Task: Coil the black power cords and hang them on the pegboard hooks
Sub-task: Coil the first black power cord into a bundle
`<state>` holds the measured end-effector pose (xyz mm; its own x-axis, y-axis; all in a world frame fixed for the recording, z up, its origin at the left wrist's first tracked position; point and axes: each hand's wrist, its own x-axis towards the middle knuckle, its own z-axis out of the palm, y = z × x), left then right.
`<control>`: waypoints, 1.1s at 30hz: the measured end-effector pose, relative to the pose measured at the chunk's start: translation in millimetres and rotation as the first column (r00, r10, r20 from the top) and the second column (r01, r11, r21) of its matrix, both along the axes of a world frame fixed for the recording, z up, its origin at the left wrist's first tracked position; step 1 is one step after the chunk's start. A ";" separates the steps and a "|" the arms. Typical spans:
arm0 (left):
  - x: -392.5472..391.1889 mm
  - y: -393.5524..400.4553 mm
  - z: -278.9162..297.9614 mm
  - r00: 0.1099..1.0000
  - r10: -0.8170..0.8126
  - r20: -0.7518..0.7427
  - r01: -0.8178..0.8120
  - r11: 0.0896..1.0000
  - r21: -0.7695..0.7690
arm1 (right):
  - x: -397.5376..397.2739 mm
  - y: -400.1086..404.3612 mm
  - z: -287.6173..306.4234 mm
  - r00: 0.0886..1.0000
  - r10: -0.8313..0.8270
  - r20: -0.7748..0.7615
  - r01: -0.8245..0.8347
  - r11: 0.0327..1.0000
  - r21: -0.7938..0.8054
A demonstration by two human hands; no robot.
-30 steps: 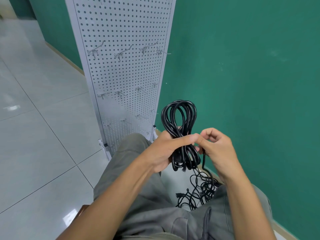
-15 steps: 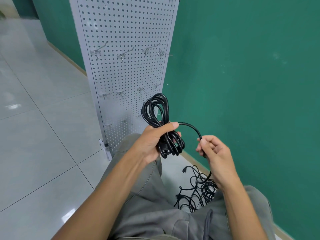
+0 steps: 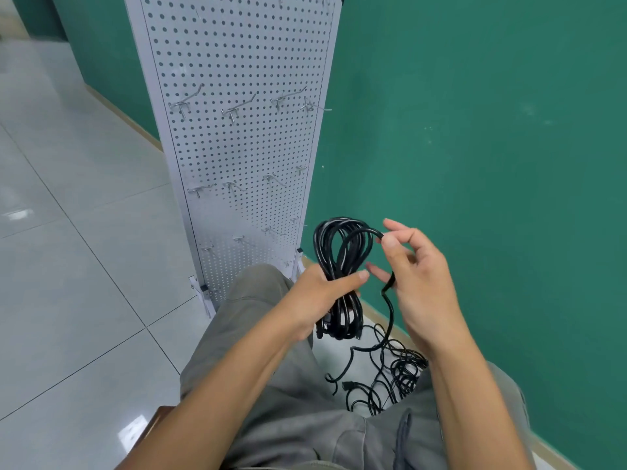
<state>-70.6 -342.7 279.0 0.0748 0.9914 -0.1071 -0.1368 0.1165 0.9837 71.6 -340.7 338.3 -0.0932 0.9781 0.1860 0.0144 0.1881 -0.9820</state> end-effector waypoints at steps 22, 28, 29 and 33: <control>4.2 -11.6 11.8 0.959 -0.233 -0.163 0.263 0.946 0.188 | -4.6 13.0 1.1 0.916 -0.082 -0.393 -0.068 0.933 -0.354; 5.7 -13.8 10.0 0.963 -0.265 -0.055 0.271 0.950 0.156 | 5.1 19.8 -0.7 0.917 -0.037 -0.398 -0.144 0.898 -0.415; 7.8 -14.8 9.4 0.967 -0.252 -0.022 0.253 0.957 0.141 | 5.9 20.9 -2.5 0.924 -0.031 -0.380 -0.147 0.891 -0.430; 10.9 -15.7 8.9 0.979 -0.201 0.024 0.195 0.969 0.150 | 2.0 20.0 -5.4 0.955 0.040 -0.293 -0.172 0.882 -0.439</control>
<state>-59.7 -358.4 287.8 0.2725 0.9611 0.0447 -0.1638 0.0006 0.9865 73.6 -320.7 332.9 -0.2119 0.9464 -0.2439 -0.2556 -0.2945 -0.9208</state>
